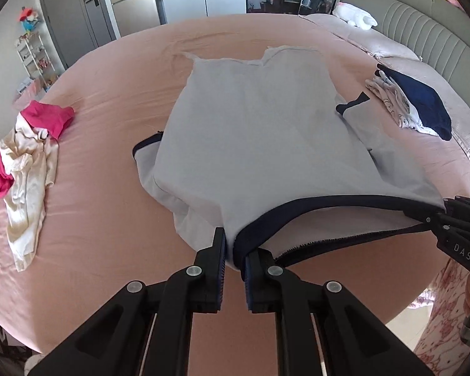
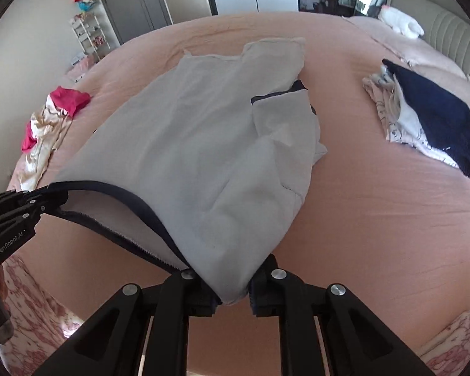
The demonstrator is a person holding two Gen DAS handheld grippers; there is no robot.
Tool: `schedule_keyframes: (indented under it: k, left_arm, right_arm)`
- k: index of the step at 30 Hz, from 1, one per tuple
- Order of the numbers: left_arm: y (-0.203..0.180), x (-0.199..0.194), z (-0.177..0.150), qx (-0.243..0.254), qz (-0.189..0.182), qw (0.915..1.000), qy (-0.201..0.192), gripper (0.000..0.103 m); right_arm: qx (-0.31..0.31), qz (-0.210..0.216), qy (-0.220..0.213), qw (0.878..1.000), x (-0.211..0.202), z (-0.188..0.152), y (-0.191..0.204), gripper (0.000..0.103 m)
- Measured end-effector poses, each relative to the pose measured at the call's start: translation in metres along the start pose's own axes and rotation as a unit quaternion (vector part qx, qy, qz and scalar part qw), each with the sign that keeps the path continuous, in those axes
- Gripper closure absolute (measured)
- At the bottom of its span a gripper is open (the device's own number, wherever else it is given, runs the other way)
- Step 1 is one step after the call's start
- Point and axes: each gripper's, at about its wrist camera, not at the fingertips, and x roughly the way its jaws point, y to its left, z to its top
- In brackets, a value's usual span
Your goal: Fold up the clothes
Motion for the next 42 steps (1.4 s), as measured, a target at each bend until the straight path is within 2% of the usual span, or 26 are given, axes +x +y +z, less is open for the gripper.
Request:
schedule_keyframes:
  k: [2, 7, 11, 12, 15, 16, 19, 20, 22, 23, 24, 25, 26, 28, 31, 34, 36, 37, 38, 39, 41, 42]
  left_arm:
    - [0.004, 0.003, -0.005, -0.002, 0.002, 1.0000, 0.005, 0.093]
    - [0.012, -0.020, -0.008, 0.015, 0.007, 0.9994, -0.031, 0.093]
    - [0.017, -0.013, -0.027, 0.021, -0.004, 0.9998, -0.004, 0.094]
    - [0.018, -0.009, -0.035, 0.020, -0.007, 0.9997, 0.008, 0.094]
    - [0.015, 0.014, -0.065, 0.014, -0.013, 0.9975, 0.068, 0.094]
    - [0.015, 0.020, -0.074, 0.010, -0.018, 0.9962, 0.085, 0.094]
    - [0.029, 0.014, -0.075, -0.038, -0.053, 0.9957, 0.065, 0.094]
    - [0.041, 0.012, -0.068, -0.069, -0.066, 0.9938, 0.058, 0.094]
    - [0.063, 0.012, -0.051, -0.120, -0.078, 0.9885, 0.047, 0.085]
    - [0.074, 0.014, -0.042, -0.141, -0.080, 0.9859, 0.043, 0.082]
    - [0.084, 0.018, -0.034, -0.159, -0.081, 0.9834, 0.035, 0.075]
    - [0.093, 0.025, -0.026, -0.180, -0.088, 0.9792, 0.033, 0.065]
    - [0.102, 0.032, -0.018, -0.201, -0.094, 0.9746, 0.031, 0.061]
    - [0.120, 0.048, -0.007, -0.244, -0.104, 0.9638, 0.031, 0.056]
    - [0.145, 0.070, 0.004, -0.304, -0.122, 0.9443, 0.031, 0.056]
    - [0.163, 0.093, 0.011, -0.350, -0.160, 0.9224, 0.035, 0.056]
    - [0.163, 0.110, 0.018, -0.354, -0.177, 0.9177, 0.041, 0.056]
    - [0.158, 0.112, 0.022, -0.342, -0.172, 0.9233, 0.035, 0.056]
    - [0.154, 0.115, 0.026, -0.330, -0.169, 0.9285, 0.028, 0.057]
    - [0.150, 0.115, 0.031, -0.319, -0.172, 0.9316, 0.021, 0.057]
    - [0.145, 0.119, 0.039, -0.312, -0.200, 0.9286, 0.022, 0.057]
    - [0.143, 0.121, 0.042, -0.308, -0.212, 0.9272, 0.023, 0.063]
  right_arm:
    - [0.003, 0.005, 0.007, 1.000, 0.006, -0.005, -0.005, 0.090]
    - [0.005, 0.029, -0.023, 0.999, -0.011, -0.004, 0.001, 0.092]
    - [-0.008, 0.045, 0.007, 0.999, -0.008, -0.017, 0.011, 0.092]
    - [-0.011, 0.037, 0.019, 0.999, -0.002, -0.024, 0.011, 0.092]
    - [-0.006, 0.034, 0.058, 0.998, 0.015, -0.044, 0.007, 0.092]
    - [-0.004, 0.037, 0.066, 0.997, 0.018, -0.049, 0.006, 0.092]
    - [-0.019, 0.048, 0.068, 0.996, 0.010, -0.047, 0.007, 0.091]
    - [-0.022, 0.052, 0.062, 0.996, 0.004, -0.044, 0.006, 0.091]
    - [0.006, 0.064, 0.021, 0.998, -0.015, -0.032, -0.006, 0.089]
    - [0.024, 0.069, 0.000, 0.997, -0.023, -0.026, -0.013, 0.078]
    - [0.053, 0.068, -0.025, 0.996, -0.029, -0.019, -0.024, 0.068]
    - [0.081, 0.065, -0.041, 0.994, -0.030, -0.012, -0.033, 0.047]
    - [0.102, 0.068, -0.041, 0.992, -0.026, -0.003, -0.041, 0.041]
    - [0.142, 0.077, -0.043, 0.986, -0.019, 0.014, -0.055, 0.041]
    - [0.168, 0.126, -0.079, 0.975, -0.028, 0.035, -0.065, 0.041]
    - [0.114, 0.248, -0.067, 0.960, -0.036, 0.058, -0.063, 0.041]
    - [0.090, 0.159, -0.073, 0.980, -0.033, 0.067, -0.061, 0.040]
    - [0.088, 0.068, -0.068, 0.991, -0.023, 0.071, -0.063, 0.040]
    - [0.089, 0.015, -0.053, 0.995, -0.007, 0.072, -0.066, 0.040]
    - [0.102, 0.017, -0.035, 0.994, 0.011, 0.074, -0.072, 0.040]
    - [0.125, 0.024, -0.002, 0.992, 0.047, 0.080, -0.083, 0.042]
    - [0.129, 0.047, 0.011, 0.991, 0.062, 0.080, -0.083, 0.046]
